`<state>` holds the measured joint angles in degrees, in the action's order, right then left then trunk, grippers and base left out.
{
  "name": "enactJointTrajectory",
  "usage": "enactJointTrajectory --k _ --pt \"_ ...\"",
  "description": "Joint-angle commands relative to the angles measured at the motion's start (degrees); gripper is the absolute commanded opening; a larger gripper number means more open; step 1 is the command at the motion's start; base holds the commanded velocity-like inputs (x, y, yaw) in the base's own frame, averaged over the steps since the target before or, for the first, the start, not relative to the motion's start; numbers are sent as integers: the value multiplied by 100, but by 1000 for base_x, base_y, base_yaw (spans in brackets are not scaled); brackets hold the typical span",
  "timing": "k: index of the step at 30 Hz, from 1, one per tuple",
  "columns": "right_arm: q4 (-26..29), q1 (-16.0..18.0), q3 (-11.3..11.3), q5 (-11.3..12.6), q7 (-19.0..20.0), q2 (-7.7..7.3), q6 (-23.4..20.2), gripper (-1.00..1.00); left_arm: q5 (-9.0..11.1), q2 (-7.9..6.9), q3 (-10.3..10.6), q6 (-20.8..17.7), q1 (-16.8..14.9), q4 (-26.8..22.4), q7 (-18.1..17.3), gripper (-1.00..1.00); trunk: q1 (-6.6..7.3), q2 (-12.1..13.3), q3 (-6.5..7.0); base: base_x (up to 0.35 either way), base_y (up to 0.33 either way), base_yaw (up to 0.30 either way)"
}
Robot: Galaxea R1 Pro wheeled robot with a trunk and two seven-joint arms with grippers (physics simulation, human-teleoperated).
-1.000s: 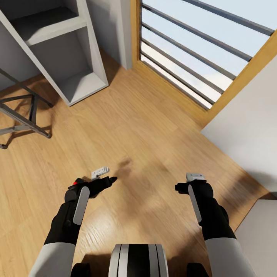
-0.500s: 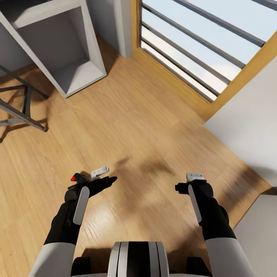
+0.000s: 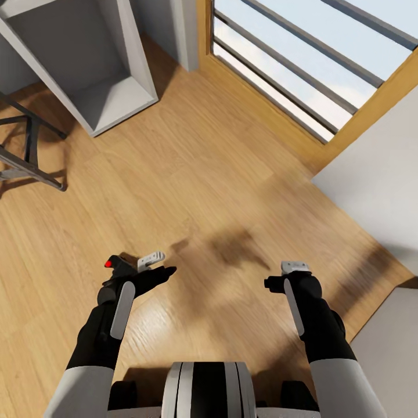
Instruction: Attach the digital camera to the camera tripod in the bedroom.
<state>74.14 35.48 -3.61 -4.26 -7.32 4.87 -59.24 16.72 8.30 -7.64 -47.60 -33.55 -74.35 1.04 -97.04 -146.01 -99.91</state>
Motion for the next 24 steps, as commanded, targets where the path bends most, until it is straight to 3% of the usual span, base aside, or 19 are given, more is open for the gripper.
enactJointTrajectory --k 1,24 --pt "4 2 -8 -41 22 5 -26 100 37 5 -12 -34 -2 -7 14 100 1 -1 -3 0 0 0" --pt "4 2 -8 -17 29 4 -25 100 77 32 -12 -23 -2 105 50 100 1 -1 -3 0 0 0"
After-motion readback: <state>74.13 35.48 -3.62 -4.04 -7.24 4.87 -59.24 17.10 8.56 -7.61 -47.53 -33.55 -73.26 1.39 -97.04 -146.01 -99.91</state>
